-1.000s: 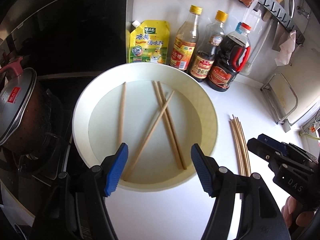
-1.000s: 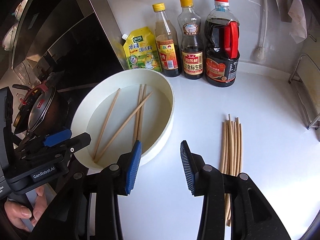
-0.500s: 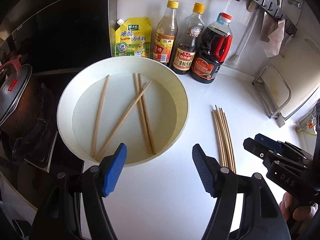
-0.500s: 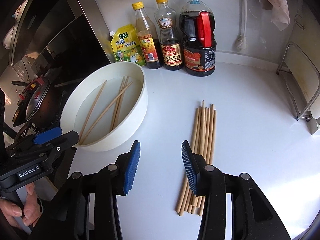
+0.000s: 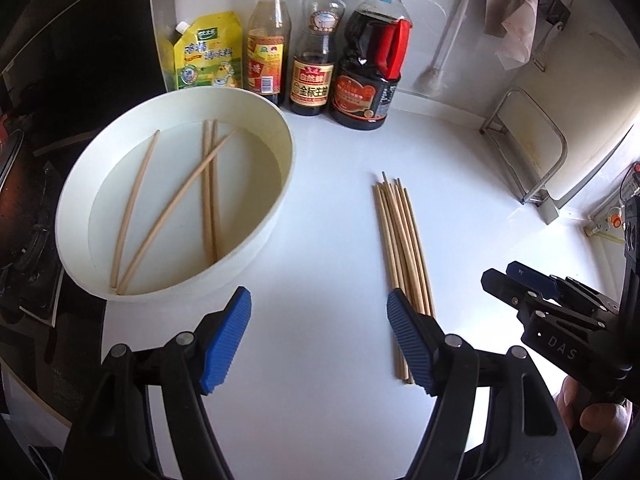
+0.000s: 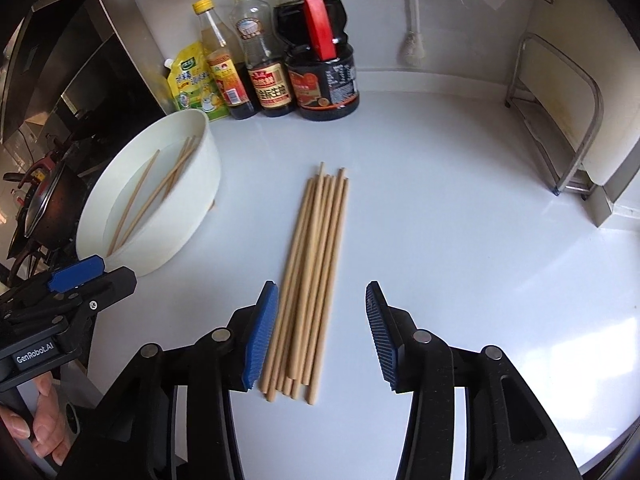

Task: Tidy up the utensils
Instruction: 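Move both open tools back toward the remaining chopstick pile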

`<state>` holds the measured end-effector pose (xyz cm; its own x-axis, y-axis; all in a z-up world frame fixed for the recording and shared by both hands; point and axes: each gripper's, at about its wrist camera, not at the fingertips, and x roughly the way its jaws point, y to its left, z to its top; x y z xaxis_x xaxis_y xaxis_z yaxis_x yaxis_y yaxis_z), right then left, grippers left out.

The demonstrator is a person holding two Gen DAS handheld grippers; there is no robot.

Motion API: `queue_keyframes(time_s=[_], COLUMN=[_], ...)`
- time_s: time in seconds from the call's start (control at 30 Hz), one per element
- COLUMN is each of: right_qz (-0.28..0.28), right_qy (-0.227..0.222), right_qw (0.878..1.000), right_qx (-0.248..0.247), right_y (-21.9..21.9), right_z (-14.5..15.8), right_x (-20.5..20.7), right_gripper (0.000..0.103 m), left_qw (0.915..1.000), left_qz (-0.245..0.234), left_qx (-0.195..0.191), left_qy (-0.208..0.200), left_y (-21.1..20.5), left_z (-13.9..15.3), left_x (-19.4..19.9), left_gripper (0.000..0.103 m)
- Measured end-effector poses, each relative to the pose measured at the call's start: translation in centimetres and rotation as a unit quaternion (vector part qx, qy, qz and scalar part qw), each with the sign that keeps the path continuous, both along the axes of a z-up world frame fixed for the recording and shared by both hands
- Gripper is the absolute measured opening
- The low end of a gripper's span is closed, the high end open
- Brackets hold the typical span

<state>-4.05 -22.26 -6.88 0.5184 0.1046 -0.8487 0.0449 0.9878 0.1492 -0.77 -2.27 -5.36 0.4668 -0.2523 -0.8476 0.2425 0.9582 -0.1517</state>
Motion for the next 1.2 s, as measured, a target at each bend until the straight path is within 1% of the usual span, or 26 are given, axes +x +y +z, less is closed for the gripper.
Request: queue_keyframes(time_s=[0.27,0.43,0.57,0.73,0.93,1.2], right_qz=[-0.026,-0.023,-0.017,-0.009,-0.008,-0.002], right_qy=[0.026,0.036,0.034,0.038,0.038,0.043], right_qw=[0.999,0.999,0.999,0.999,0.998,0.997], right_qx=[-0.012,-0.015,-0.014,-0.021,-0.045,-0.066], right_y=[-2.6,-2.7,-2.0,-0.8,0.2,0.7], right_z=[-3.4,-5.6,-6.7,-7.6,-8.1,-7.8], right_x=[-0.1,0.9,2.0,3.0,3.5,3.3], right_gripper=[0.045,0.046,0.046,0.046,0.046,0.046], left_qw=[0.9996,0.9994,0.9993,0.9992,0.9992,0.9991], left_qz=[-0.019,-0.019,-0.016,-0.012,-0.005,-0.004], left_qx=[0.009,0.015,0.015,0.014,0.01,0.004], left_qy=[0.02,0.027,0.032,0.036,0.039,0.042], left_y=[-2.6,-2.9,-2.7,-2.4,-1.7,-1.9], left_z=[-2.8,-4.3,-5.2,-5.8,-6.1,-6.3], left_x=[0.2,0.6,0.8,0.9,1.1,1.4], left_gripper=[0.069,0.071,0.071,0.071,0.071,0.071])
